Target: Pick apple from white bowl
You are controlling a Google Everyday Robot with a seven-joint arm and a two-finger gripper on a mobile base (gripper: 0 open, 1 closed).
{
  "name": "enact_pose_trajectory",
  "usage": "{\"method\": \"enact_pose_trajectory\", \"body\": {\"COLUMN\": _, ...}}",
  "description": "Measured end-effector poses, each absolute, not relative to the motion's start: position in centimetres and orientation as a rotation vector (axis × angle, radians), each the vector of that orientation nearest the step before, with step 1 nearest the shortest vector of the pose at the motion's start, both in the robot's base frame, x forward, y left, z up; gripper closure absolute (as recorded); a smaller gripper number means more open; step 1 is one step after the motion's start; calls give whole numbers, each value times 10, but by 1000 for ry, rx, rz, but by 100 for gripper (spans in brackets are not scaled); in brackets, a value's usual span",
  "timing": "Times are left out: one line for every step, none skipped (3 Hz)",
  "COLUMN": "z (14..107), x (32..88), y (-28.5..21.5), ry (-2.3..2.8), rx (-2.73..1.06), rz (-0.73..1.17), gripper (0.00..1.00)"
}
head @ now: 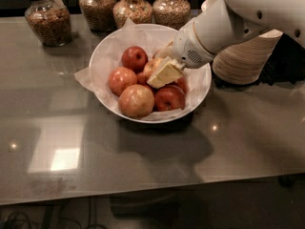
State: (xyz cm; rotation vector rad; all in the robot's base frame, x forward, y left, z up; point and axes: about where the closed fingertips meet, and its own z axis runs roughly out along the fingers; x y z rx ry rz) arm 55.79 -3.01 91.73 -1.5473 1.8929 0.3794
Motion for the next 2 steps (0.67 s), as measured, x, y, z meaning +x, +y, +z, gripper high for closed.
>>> {"method": "enact_pose_trajectory", "body": {"z": 917, "x": 558, "y": -30, "ry": 1893, "rx": -1547, "rz": 379, "gripper": 96}}
{"method": "enact_pose_trajectory", "body": {"z": 917, "x": 558, "y": -30, "ry": 1893, "rx": -1547, "rz": 379, "gripper": 100}}
